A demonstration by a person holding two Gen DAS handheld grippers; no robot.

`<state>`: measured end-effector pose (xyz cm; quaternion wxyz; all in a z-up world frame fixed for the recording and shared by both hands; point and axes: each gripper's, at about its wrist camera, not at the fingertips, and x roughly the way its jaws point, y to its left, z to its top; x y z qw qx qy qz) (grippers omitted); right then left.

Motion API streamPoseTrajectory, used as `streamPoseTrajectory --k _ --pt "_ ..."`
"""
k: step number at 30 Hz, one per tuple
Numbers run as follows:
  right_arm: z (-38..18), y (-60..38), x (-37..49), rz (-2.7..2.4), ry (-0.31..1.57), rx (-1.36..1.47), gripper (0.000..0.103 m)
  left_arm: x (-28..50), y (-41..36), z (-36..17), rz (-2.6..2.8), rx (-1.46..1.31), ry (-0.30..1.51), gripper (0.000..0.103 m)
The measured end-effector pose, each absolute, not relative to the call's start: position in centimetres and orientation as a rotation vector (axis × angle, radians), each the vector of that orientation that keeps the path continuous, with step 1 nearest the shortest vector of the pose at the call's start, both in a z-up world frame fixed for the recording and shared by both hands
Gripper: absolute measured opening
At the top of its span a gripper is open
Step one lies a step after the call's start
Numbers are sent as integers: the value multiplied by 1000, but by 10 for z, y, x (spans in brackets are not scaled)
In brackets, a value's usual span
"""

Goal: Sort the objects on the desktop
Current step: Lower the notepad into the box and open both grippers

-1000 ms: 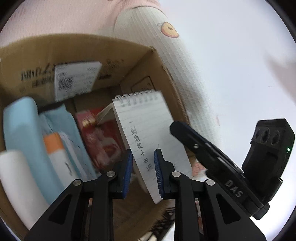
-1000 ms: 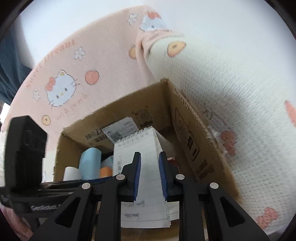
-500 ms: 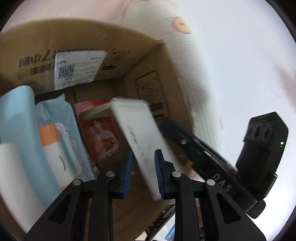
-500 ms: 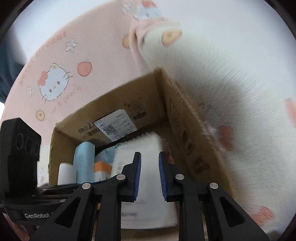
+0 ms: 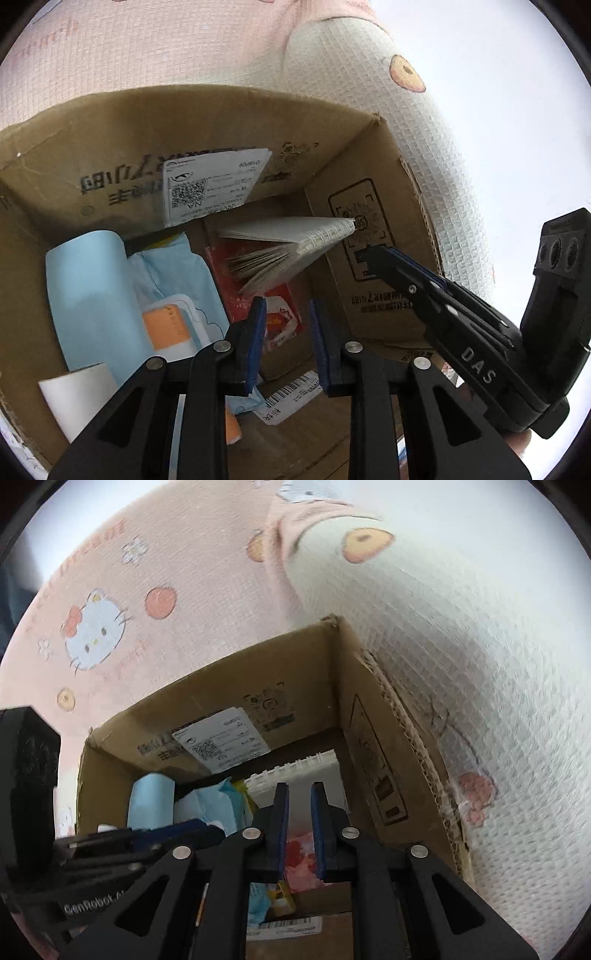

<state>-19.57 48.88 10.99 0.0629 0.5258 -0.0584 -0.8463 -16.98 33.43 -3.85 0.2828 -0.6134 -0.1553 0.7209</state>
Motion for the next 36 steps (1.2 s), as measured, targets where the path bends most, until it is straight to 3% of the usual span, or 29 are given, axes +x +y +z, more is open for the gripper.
streamPoseTrajectory --k 1,5,11,16,26,28,29,33,36 --pt "111 486 -197 -2549 -134 1589 10 -170 333 -36 1939 -1633 -401 28" --pt "114 487 -196 -2535 -89 1629 10 -178 346 -21 1986 -1545 -196 49" --pt "119 510 -181 -2582 -239 1619 10 -182 378 2 2059 -1339 231 54" --pt "120 528 -168 -2566 -397 1604 10 -188 406 -7 1951 -1314 418 54" --pt "102 526 -165 -2503 -382 1631 10 -195 429 -45 1844 -1376 474 54" --pt "98 524 -166 -2488 -361 1635 10 -197 431 -54 1822 -1424 489 46" --pt "97 523 -166 -2486 -349 1636 11 -199 431 -57 1821 -1440 494 26" --pt "92 520 -169 -2474 -298 1642 11 -203 427 -57 1817 -1455 457 12" --pt "89 519 -171 -2453 -277 1641 11 -206 419 -52 1796 -1459 400 10"
